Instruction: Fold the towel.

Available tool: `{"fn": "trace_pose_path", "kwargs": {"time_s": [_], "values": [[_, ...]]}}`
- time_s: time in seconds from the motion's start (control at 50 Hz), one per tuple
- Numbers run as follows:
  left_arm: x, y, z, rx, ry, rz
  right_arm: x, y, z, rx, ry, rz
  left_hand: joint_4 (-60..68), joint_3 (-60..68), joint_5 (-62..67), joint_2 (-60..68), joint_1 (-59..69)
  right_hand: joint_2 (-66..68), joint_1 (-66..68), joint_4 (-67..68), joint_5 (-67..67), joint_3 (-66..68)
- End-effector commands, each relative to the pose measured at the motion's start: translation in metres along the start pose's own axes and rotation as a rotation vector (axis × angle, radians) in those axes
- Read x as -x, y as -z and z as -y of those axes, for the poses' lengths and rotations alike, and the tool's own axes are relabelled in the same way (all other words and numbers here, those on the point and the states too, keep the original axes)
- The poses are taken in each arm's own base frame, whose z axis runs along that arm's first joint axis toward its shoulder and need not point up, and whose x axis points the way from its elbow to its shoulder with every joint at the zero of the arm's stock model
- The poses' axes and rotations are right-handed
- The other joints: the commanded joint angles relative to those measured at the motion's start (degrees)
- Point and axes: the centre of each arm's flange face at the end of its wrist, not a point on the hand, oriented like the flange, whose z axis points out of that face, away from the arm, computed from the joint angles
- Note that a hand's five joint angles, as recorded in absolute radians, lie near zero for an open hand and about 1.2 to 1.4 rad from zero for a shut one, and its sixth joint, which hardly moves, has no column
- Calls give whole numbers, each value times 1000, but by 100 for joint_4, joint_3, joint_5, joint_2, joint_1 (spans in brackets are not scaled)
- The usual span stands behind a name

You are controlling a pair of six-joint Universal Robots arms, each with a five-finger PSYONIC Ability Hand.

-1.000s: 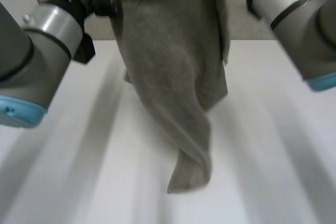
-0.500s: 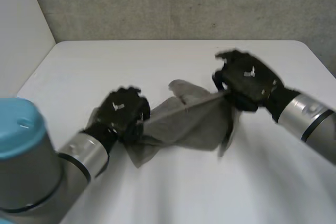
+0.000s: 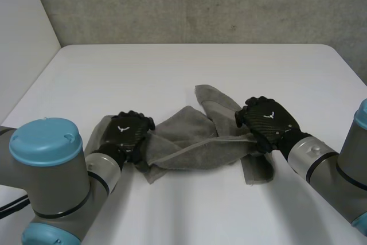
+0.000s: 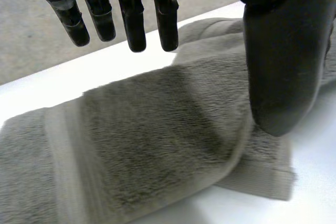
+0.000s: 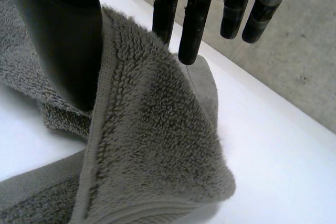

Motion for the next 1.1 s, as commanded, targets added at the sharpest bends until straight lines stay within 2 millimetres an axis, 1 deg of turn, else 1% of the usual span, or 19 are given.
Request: {"fn": "trace_pose_path", "kwargs": {"time_s": [0.02,0.06,0.1,0.12,0.14,0.16,0.22,0.26,0.28,0.38,0.5,0.52,0.54,0.58,0.74,0.84,0.92,1.04,1.1], "values": [[7,-6,0,-11,6,45,-2,-2,-5,18,-88,-10,-300,-253,-245,-436,-548,-180,31,-37,196,-35],[7,-11,-6,8,5,47,-3,-2,-5,20,-92,-11,-300,-253,-245,-436,-548,240,452,-37,617,-35],[6,-13,-9,14,4,45,-5,-4,-3,9,-91,-15,-300,-253,-245,-436,-548,2415,2627,-37,2792,-35],[6,-15,-10,20,7,45,-5,-4,-3,9,-91,-15,-300,-253,-245,-436,-548,2427,2638,-37,2803,-35],[6,-15,-10,20,7,45,-6,-5,0,-1,-90,-16,-300,-253,-245,-436,-548,3693,3904,-37,4069,-35],[5,-16,-12,26,6,42,-9,-7,3,-13,-95,-23,-300,-253,-245,-436,-548,4066,4277,-37,4442,-35],[2,-15,-15,33,3,33,-15,-9,7,-28,-110,-36,-300,-253,-245,-436,-548,4070,4281,-37,4446,-35],[0,-14,-17,37,2,29,-31,-17,9,-41,-169,-68,-300,-253,-245,-436,-548,4070,4281,-37,4446,-35],[-2,-12,-17,38,-1,21,-31,-17,9,-41,-169,-69,-300,-253,-262,-453,-564,4070,4281,-37,4446,-35],[-12,-7,-17,34,-8,-6,-40,-31,0,-27,-246,-79,-300,-253,-496,-687,-799,4070,4281,-37,4446,-35],[-9,-12,-15,16,-2,5,-51,-46,-7,-26,-271,-104,-300,-253,-800,-991,-1103,4070,4281,-37,4446,-35],[-9,-12,-15,16,-2,5,-59,-48,-10,-21,-275,-135,-300,-253,-800,-991,-1103,4070,4281,-37,4446,-35],[-8,-13,-15,10,-3,9,-59,-48,-10,-20,-275,-136,-300,-253,-900,-1091,-1203,4070,4281,-37,4446,-35],[-6,-16,-15,4,-2,15,-79,-49,-17,-3,-291,-199,-300,-253,-901,-1092,-1204,4070,4281,-37,4446,-35],[8,-34,-14,-28,0,101,-82,-41,-27,59,-328,-201,-300,-253,-514,-705,-817,4070,4281,-37,4446,-35],[23,-44,-14,-22,11,166,-83,-28,-25,64,-345,-174,-300,-253,865,674,562,4070,4281,-37,4446,-35],[32,-49,-10,-33,20,188,-81,-24,-25,61,-345,-148,-300,-253,3228,3037,2925,4070,4281,-37,4446,-35],[40,-47,-7,-34,31,193,-82,-18,-20,61,-344,-138,-300,-253,4948,4757,4645,4070,4281,-37,4446,-35],[42,-41,4,-58,34,176,-84,-17,-20,63,-343,-141,-300,-253,5939,5748,5636,4070,4281,-37,4446,-35]]}}
